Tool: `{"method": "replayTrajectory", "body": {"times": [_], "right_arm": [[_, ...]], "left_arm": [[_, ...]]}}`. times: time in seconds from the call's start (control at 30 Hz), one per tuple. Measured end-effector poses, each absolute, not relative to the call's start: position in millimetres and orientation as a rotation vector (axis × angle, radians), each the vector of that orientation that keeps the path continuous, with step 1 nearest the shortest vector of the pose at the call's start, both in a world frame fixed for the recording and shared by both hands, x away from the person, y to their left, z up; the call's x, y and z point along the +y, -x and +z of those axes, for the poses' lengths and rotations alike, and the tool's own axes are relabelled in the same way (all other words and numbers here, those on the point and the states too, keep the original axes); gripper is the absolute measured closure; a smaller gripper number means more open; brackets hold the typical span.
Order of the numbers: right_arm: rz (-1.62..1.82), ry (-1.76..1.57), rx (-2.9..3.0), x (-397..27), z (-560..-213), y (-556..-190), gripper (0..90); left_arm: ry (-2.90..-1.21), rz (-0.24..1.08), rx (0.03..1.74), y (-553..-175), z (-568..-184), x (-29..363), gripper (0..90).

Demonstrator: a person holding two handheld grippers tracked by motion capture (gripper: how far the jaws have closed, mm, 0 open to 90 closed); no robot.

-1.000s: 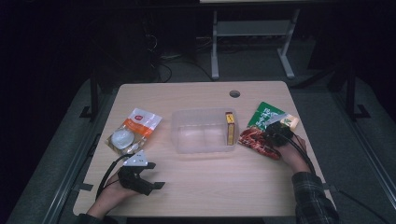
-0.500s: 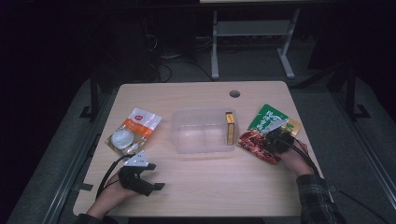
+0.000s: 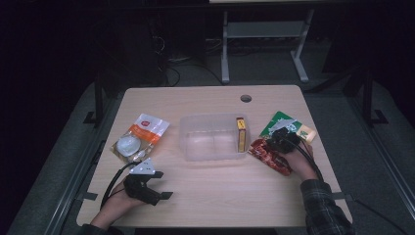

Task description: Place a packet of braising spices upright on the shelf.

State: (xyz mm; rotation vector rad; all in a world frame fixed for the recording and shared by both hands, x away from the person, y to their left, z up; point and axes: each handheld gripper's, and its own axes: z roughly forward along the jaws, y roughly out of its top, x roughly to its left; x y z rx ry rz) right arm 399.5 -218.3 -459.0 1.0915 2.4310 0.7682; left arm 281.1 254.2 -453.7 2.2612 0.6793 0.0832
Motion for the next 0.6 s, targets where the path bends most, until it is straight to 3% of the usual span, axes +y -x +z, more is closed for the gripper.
{"method": "replayTrajectory", "body": {"times": [0.6], "right_arm": [[0.723,-0.928,2.562,-214.3,-457.5,-356.0,90.0]], "left_arm": [[-2.279,0.055,0.692,-280.3,-456.4,252.8,14.4]]}}
